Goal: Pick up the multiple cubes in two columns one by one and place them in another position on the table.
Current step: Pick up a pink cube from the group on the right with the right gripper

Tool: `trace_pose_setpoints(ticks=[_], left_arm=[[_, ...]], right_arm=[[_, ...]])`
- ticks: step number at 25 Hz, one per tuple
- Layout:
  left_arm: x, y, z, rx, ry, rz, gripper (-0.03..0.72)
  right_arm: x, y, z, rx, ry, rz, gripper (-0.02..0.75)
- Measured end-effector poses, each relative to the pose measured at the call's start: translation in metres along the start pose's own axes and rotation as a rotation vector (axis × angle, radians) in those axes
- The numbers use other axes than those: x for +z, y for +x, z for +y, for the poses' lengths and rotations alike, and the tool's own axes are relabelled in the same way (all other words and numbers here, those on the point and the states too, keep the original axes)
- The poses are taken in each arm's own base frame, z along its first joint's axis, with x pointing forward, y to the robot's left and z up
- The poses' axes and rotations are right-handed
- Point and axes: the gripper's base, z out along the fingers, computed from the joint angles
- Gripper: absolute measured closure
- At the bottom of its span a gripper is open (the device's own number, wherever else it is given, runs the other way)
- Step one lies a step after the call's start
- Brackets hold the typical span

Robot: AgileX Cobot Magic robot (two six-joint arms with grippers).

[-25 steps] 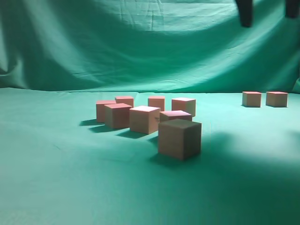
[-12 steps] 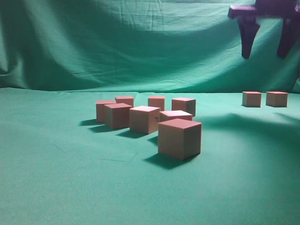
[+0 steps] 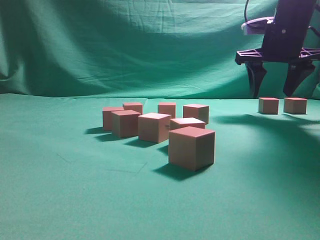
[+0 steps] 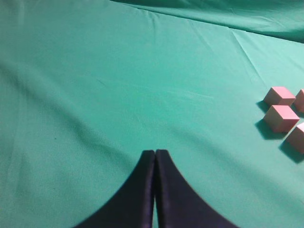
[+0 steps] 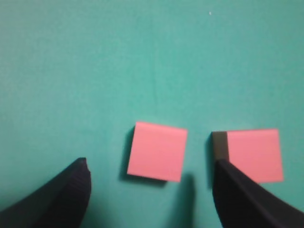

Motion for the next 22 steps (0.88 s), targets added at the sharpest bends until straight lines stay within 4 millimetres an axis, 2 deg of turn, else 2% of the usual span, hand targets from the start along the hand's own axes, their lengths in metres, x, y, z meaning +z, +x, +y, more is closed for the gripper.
trace_pose_setpoints(ticks=[4, 13, 19, 20, 22], left_arm=[[0.0, 0.0, 0.0, 0.0, 0.0, 0.0, 0.688], [0.0, 0.0, 0.0, 0.0, 0.0, 0.0, 0.688], [0.0, 0.0, 0.0, 0.0, 0.0, 0.0, 0.688], [0.0, 0.0, 0.0, 0.0, 0.0, 0.0, 0.688], [0.0, 0.0, 0.0, 0.0, 0.0, 0.0, 0.688]], right_arm=[[0.014, -0.001, 0.001, -0.003, -0.005, -0.029, 0.2], [0.028, -0.009, 0.003, -0.007, -0.006, -0.065, 0.2], [0.029, -0.008, 0.002, -0.008, -0.003, -0.046, 0.454], [0.029, -0.008, 0.002, -0.008, -0.003, -0.041, 0.476], [0.028, -0.008, 0.002, -0.006, -0.002, -0.037, 0.468]])
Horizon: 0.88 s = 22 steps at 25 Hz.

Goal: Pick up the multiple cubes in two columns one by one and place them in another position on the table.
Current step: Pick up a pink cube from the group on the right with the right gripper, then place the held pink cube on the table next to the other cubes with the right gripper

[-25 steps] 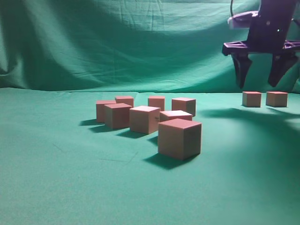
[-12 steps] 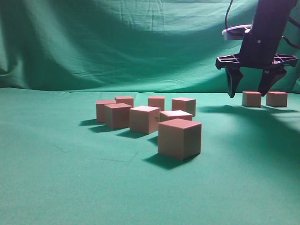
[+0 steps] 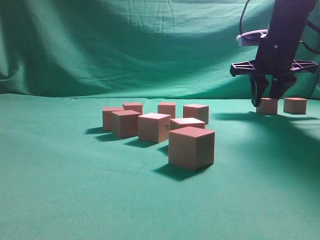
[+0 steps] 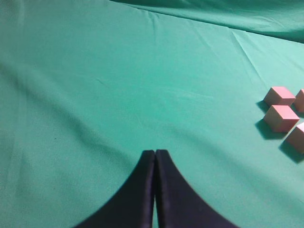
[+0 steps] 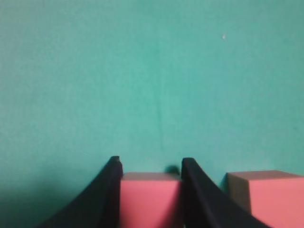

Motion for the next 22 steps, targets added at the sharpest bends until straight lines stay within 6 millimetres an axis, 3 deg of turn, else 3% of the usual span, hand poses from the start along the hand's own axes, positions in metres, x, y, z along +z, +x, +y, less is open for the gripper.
trace_pose_setpoints(ticks=[4, 6, 10, 13, 17, 22], left_arm=[[0.0, 0.0, 0.0, 0.0, 0.0, 0.0, 0.688], [0.0, 0.0, 0.0, 0.0, 0.0, 0.0, 0.688], [0.0, 0.0, 0.0, 0.0, 0.0, 0.0, 0.688], [0.0, 0.0, 0.0, 0.0, 0.0, 0.0, 0.688], [0.0, 0.0, 0.0, 0.0, 0.0, 0.0, 0.688], [0.0, 0.0, 0.0, 0.0, 0.0, 0.0, 0.688]], right_arm=[[-0.01, -0.007, -0.001, 0.007, 0.005, 0.035, 0.468], [-0.025, -0.018, -0.001, 0.021, 0.001, 0.038, 0.468], [-0.086, -0.044, 0.0, 0.07, -0.044, 0.007, 0.468], [-0.136, -0.052, 0.001, 0.095, -0.09, 0.004, 0.468], [-0.18, -0.047, 0.009, 0.051, -0.109, 0.008, 0.468], [-0.232, -0.034, 0.038, -0.047, -0.151, -0.056, 0.468]])
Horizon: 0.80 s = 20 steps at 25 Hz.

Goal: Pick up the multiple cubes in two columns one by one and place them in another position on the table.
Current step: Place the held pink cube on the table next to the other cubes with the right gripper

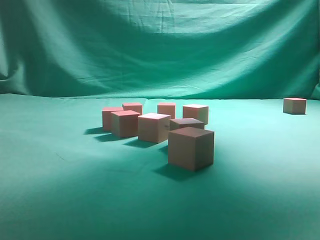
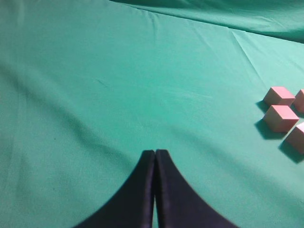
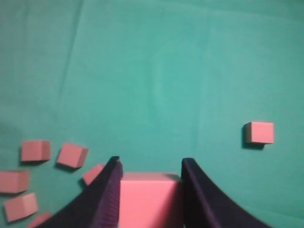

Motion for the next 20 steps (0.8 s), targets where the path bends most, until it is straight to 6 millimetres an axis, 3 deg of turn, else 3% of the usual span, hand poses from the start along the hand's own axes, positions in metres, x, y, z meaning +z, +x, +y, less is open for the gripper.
trace_pose_setpoints(ticks=[3, 7, 10, 15, 20], left_arm=[[0.0, 0.0, 0.0, 0.0, 0.0, 0.0, 0.688], [0.0, 0.0, 0.0, 0.0, 0.0, 0.0, 0.688], [0.0, 0.0, 0.0, 0.0, 0.0, 0.0, 0.688], [0.0, 0.0, 0.0, 0.0, 0.0, 0.0, 0.688], [0.0, 0.0, 0.0, 0.0, 0.0, 0.0, 0.688]], right_arm=[[-0.028, 0.018, 0.028, -0.067, -0.041, -0.014, 0.468], [-0.046, 0.053, 0.066, -0.173, -0.101, 0.026, 0.468], [-0.04, 0.083, 0.096, -0.268, -0.141, 0.103, 0.468], [-0.014, 0.137, 0.142, -0.443, -0.184, 0.26, 0.468], [0.006, 0.178, 0.175, -0.623, -0.247, 0.257, 0.468]])
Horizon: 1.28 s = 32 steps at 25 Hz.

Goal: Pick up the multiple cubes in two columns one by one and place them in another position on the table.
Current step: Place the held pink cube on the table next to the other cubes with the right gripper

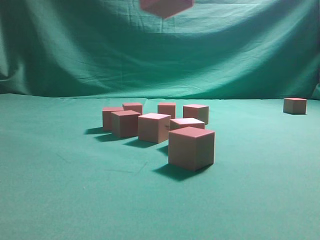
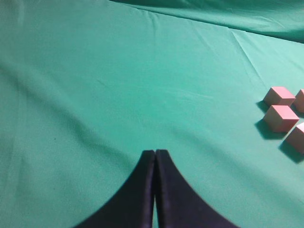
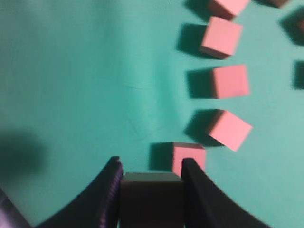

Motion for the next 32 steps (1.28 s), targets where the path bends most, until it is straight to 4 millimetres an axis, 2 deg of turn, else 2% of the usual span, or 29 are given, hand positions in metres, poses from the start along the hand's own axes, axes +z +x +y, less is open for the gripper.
trace_pose_setpoints(ticks=[4, 12, 16, 23, 32], left_arm=[[0.0, 0.0, 0.0, 0.0, 0.0, 0.0, 0.688], [0.0, 0.0, 0.0, 0.0, 0.0, 0.0, 0.688], [0.0, 0.0, 0.0, 0.0, 0.0, 0.0, 0.688], [0.0, 0.0, 0.0, 0.0, 0.0, 0.0, 0.688], [0.0, 0.0, 0.0, 0.0, 0.0, 0.0, 0.688]], right_arm=[[0.023, 0.005, 0.018, -0.084, -0.017, 0.02, 0.468], [0.079, 0.004, 0.037, -0.248, -0.057, 0.145, 0.468], [0.1, 0.0, 0.041, -0.288, -0.062, 0.138, 0.468], [0.108, -0.012, 0.039, -0.32, -0.019, 0.016, 0.468], [0.109, -0.013, 0.035, -0.269, 0.027, 0.01, 0.468]])
